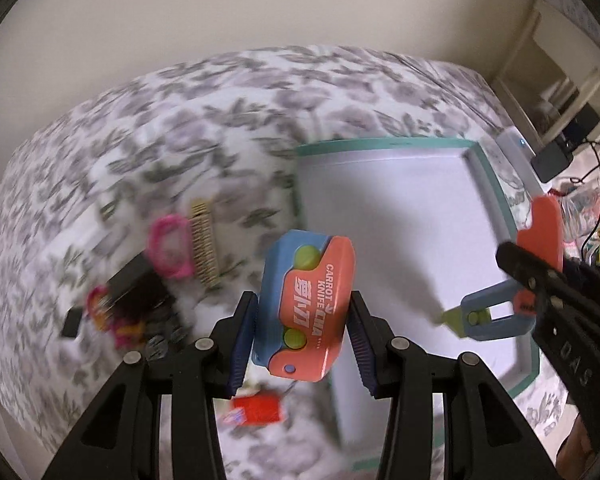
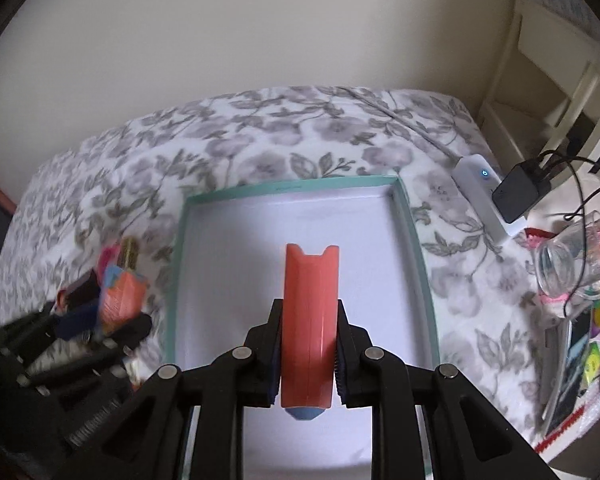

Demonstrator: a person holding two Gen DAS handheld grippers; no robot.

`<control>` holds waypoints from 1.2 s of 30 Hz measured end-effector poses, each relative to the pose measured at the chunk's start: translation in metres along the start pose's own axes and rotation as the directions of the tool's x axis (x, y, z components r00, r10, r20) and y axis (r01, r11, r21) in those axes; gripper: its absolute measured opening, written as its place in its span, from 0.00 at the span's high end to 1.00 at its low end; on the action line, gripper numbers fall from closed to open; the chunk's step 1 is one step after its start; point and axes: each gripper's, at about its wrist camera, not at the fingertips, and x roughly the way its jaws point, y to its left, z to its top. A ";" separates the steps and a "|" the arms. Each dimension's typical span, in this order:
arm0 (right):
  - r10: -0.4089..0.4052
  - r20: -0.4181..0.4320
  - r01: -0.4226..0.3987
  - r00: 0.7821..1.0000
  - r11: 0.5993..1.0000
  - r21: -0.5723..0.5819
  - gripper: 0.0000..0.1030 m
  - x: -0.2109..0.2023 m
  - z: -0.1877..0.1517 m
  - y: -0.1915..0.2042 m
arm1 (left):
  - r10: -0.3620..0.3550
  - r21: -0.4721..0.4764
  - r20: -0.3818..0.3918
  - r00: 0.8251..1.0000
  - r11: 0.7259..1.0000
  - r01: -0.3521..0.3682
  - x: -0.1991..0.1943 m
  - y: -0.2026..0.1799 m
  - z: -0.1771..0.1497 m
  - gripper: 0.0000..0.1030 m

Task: Organize rigid objects
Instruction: 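Carry both toy knives into the white tray and release them, then withdraw both tools from the tray back toward the pile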

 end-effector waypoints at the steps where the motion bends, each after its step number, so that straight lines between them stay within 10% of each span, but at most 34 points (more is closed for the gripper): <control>1: 0.014 -0.009 -0.014 1.000 1.000 0.013 0.78 0.004 0.006 -0.006 | -0.002 0.006 -0.004 1.000 1.000 0.002 0.004 -0.005 0.003 0.55; 13: -0.097 -0.115 0.089 0.989 0.994 -0.069 0.74 0.059 0.039 -0.014 | -0.057 -0.003 -0.040 0.998 0.998 0.057 0.046 -0.029 0.028 0.55; 26: -0.111 -0.107 0.107 0.988 0.993 -0.047 0.38 0.045 0.021 -0.013 | -0.094 -0.069 -0.005 0.996 0.993 0.094 0.027 -0.009 0.017 0.54; 36: -0.107 -0.088 0.106 0.990 0.994 -0.017 0.12 0.031 -0.014 -0.007 | -0.048 -0.090 0.047 0.998 0.995 0.052 0.005 0.014 -0.010 0.18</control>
